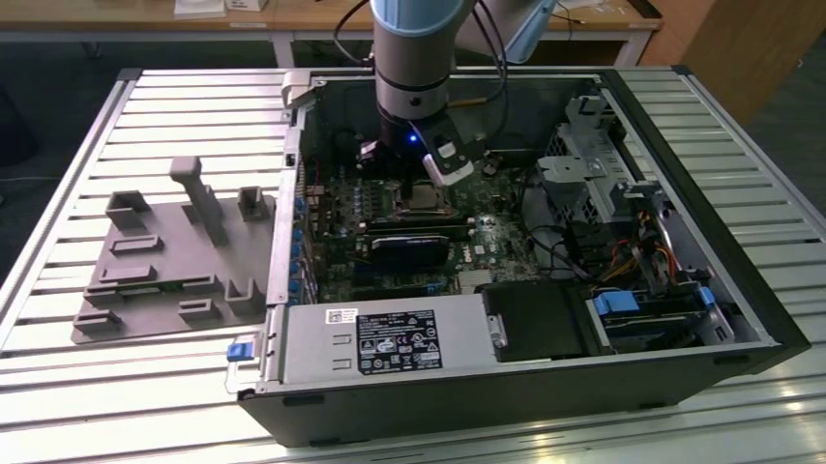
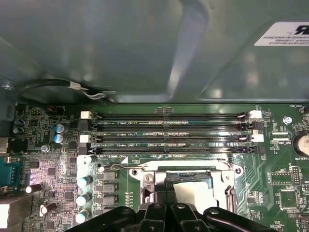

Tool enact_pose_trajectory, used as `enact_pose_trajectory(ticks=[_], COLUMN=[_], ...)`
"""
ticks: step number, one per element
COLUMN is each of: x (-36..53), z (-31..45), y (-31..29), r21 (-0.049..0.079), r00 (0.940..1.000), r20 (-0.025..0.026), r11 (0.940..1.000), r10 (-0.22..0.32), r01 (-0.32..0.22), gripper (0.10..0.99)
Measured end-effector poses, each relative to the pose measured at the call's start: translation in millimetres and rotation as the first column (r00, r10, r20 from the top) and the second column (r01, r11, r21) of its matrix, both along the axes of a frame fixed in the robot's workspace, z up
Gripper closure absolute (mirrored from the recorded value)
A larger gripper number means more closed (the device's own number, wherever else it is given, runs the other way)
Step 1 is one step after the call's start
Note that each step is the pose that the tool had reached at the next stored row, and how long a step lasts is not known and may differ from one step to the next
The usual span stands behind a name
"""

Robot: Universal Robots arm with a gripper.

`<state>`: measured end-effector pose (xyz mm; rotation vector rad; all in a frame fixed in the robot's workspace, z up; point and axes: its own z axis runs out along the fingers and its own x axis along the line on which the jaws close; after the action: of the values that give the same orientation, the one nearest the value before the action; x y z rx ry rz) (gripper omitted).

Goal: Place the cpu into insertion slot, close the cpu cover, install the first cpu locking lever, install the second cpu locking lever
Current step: 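Close the cpu cover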

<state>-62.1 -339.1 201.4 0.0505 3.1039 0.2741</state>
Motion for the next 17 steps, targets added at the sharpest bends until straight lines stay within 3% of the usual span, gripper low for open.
enact_pose_trajectory(ticks=[7,17], x=[-8.0,-8.6], z=[-0.1,-4.0], y=[-0.1,-0.2], r21=[0.007,0.013], r00=[1.0,1.0], r20=[0.0014,0.0018], r11=[1.0,0.9999], r10=[0.0,0.0], r01=[0.0,0.0], gripper=[0.984,0.984])
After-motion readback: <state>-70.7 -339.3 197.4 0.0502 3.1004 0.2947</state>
